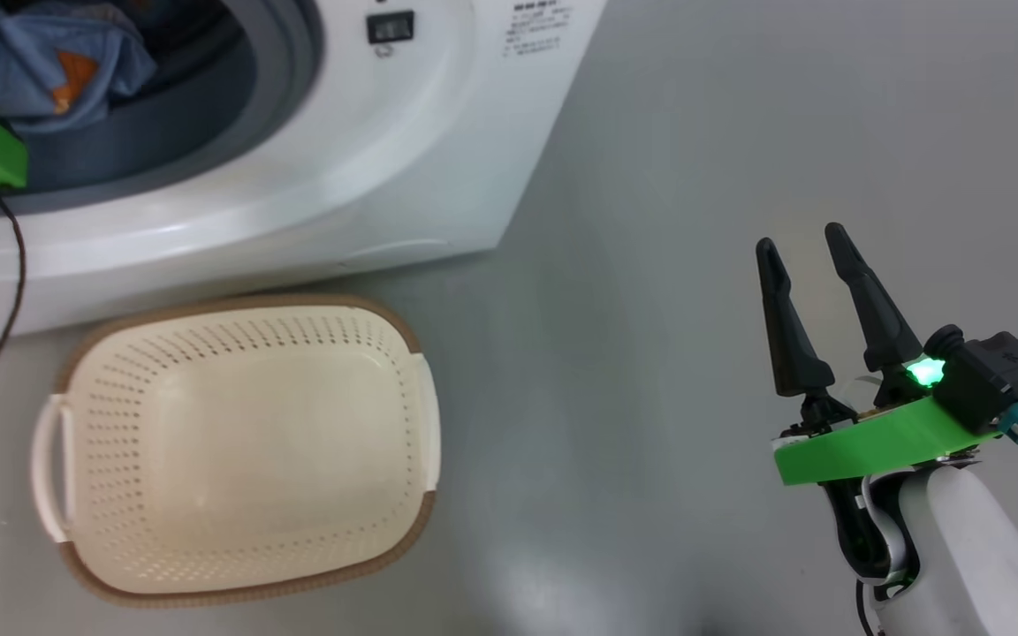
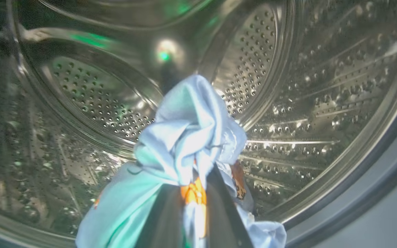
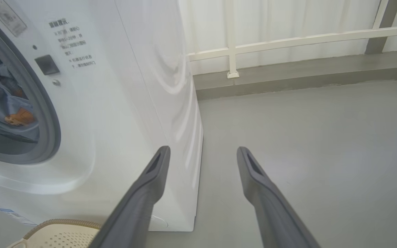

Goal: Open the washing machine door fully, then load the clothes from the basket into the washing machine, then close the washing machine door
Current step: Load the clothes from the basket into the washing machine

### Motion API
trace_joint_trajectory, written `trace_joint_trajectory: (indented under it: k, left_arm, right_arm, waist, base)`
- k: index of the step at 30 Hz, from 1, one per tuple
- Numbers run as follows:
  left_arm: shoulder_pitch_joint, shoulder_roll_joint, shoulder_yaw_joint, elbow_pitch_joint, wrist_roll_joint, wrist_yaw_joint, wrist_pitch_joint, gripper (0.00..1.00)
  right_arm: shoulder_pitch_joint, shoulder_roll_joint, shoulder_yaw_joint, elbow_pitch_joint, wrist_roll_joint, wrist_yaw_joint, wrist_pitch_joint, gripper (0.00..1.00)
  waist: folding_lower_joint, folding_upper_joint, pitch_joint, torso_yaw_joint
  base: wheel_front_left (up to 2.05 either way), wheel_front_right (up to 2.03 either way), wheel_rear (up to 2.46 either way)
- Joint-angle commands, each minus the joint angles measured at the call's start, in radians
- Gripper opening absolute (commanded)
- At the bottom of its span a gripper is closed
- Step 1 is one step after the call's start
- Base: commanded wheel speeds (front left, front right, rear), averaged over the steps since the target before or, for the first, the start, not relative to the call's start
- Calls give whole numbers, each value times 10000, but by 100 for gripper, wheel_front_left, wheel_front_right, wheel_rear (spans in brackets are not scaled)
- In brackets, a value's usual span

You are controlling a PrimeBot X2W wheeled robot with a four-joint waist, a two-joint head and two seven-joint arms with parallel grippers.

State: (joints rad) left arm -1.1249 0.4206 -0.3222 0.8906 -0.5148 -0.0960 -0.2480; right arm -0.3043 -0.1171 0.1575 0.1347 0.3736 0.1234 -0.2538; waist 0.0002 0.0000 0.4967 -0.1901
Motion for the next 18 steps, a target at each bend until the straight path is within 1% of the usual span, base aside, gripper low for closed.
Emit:
trace_joint_trajectory:
  k: [1,6,10,11,15,18]
  left_arm:
    - [-552,605,117,143,254,-32,-102,0]
    - [-1373,952,-22,741,728,-20,-129,0]
    - [-2092,1258,95,670,1070,169,-134,0]
    - [-2092,1258,95,670,1070,169,-134,0]
    - [-2533,1460,342,192,1460,582,-135,0]
    - [-2770,1629,675,-155,1723,1082,-136,0]
  right_arm:
    - [-166,76,183,-310,-132,73,-80,100]
    - [-195,257,193,-400,-198,73,-80,100]
    - [-164,334,149,-480,-265,73,-80,100]
    - [-164,334,149,-480,-265,73,-80,100]
    - [-174,400,202,-587,-314,73,-80,100]
    - [-185,437,228,-641,-347,73,-80,100]
  waist:
    - [-2,0,1005,-735]
    - [-2,0,1496,-1063]
    - [-2,0,1890,-1227]
    - [-2,0,1890,-1227]
    - [-2,0,2167,-1386]
    - [-2,0,2316,-1491]
  base:
    - [0,0,0]
    - [0,0,0]
    - [0,0,0]
    - [0,0,0]
    - [0,0,0]
    - [0,0,0]
